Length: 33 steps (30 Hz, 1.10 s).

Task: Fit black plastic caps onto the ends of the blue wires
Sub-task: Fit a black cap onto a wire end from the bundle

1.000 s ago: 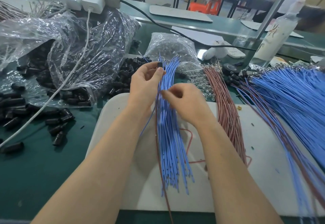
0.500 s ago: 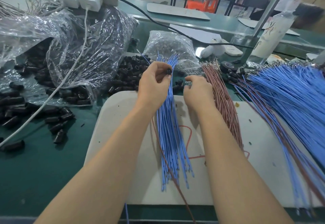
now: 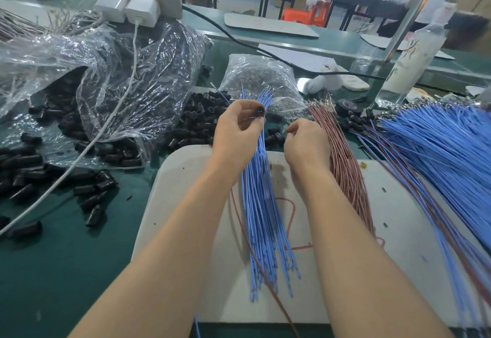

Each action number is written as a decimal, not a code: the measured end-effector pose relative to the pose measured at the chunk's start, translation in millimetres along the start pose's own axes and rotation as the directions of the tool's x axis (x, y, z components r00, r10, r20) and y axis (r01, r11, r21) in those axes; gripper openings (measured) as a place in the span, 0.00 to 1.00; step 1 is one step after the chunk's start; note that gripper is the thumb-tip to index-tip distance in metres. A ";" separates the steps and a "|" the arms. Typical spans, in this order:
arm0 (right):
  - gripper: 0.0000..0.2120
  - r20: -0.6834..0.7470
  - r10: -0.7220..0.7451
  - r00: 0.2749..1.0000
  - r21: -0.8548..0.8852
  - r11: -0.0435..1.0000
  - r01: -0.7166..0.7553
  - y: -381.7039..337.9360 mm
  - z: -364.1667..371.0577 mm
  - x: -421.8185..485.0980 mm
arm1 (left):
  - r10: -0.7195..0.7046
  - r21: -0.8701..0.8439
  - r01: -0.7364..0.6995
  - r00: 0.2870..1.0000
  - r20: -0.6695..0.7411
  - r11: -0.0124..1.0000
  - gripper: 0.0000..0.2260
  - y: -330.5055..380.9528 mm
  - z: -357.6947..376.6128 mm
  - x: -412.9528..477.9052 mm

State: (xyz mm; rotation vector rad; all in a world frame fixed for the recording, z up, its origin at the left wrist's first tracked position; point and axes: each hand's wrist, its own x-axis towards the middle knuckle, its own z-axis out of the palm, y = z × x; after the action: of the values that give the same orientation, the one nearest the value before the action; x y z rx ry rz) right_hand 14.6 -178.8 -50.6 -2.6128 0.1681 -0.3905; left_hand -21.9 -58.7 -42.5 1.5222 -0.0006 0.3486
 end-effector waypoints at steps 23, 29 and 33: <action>0.05 -0.107 -0.104 0.989 0.588 0.795 0.147 -16.2 -16.4 -29.1 | 0.189 0.463 -0.234 0.972 0.142 0.855 0.16 -12.8 2.4 -6.7; 0.06 -0.148 -0.137 0.979 0.537 0.821 0.196 -22.6 -18.4 -33.2 | 0.265 0.578 -0.268 0.960 0.091 0.771 0.04 -13.2 0.8 -7.0; 0.05 -0.112 -0.187 0.976 0.548 0.808 0.218 -22.5 -23.0 -35.1 | 0.289 0.597 -0.278 0.954 0.080 0.753 0.02 -11.9 2.5 -8.2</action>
State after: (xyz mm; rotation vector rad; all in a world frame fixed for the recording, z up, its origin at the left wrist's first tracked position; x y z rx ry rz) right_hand -24.7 -162.9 -28.9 -2.0390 -0.1910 -0.4967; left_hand -26.5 -63.1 -55.7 2.1679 -0.1199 0.6522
